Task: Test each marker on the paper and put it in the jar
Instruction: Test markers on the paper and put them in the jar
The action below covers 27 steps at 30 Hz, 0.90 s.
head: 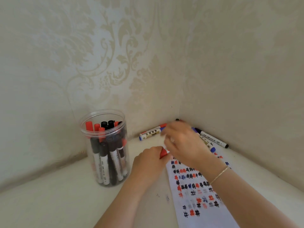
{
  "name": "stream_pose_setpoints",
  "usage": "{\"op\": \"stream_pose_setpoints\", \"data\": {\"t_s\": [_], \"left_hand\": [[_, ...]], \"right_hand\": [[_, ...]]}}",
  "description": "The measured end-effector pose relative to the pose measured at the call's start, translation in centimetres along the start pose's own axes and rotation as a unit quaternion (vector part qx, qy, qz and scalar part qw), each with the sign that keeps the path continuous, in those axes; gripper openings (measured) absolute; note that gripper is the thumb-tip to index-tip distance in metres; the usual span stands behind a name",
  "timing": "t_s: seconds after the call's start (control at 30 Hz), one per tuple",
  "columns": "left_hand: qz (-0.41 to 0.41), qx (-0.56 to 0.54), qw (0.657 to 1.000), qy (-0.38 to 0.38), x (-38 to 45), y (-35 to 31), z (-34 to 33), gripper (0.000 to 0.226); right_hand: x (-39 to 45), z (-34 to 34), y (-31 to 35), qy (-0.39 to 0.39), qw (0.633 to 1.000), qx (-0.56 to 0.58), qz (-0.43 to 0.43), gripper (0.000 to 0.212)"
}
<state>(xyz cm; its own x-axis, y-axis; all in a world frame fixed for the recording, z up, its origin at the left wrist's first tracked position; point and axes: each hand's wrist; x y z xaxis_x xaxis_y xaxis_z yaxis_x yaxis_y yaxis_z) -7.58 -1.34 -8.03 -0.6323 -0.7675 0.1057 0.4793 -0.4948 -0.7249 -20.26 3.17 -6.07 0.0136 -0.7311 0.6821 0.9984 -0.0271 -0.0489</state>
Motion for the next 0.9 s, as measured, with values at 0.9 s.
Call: {"op": "stream_pose_setpoints", "data": {"t_s": [0.9], "left_hand": [[-0.076, -0.253, 0.952, 0.152, -0.6, -0.2, 0.3, 0.028]], "right_hand": [[-1.3, 0.3, -1.0, 0.385, 0.705, 0.505, -0.315, 0.038]]}}
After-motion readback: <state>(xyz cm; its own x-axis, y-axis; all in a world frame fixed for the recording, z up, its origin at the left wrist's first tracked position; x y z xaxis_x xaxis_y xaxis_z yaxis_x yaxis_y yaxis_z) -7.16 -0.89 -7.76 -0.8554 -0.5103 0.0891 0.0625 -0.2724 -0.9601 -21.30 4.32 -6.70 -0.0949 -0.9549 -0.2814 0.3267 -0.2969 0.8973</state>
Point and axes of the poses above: each hand's wrist, its own x-axis towards the middle knuckle, its own z-axis out of the back of the hand, y = z × x, and after that the axes turned 13 degrees about -x, right-handed
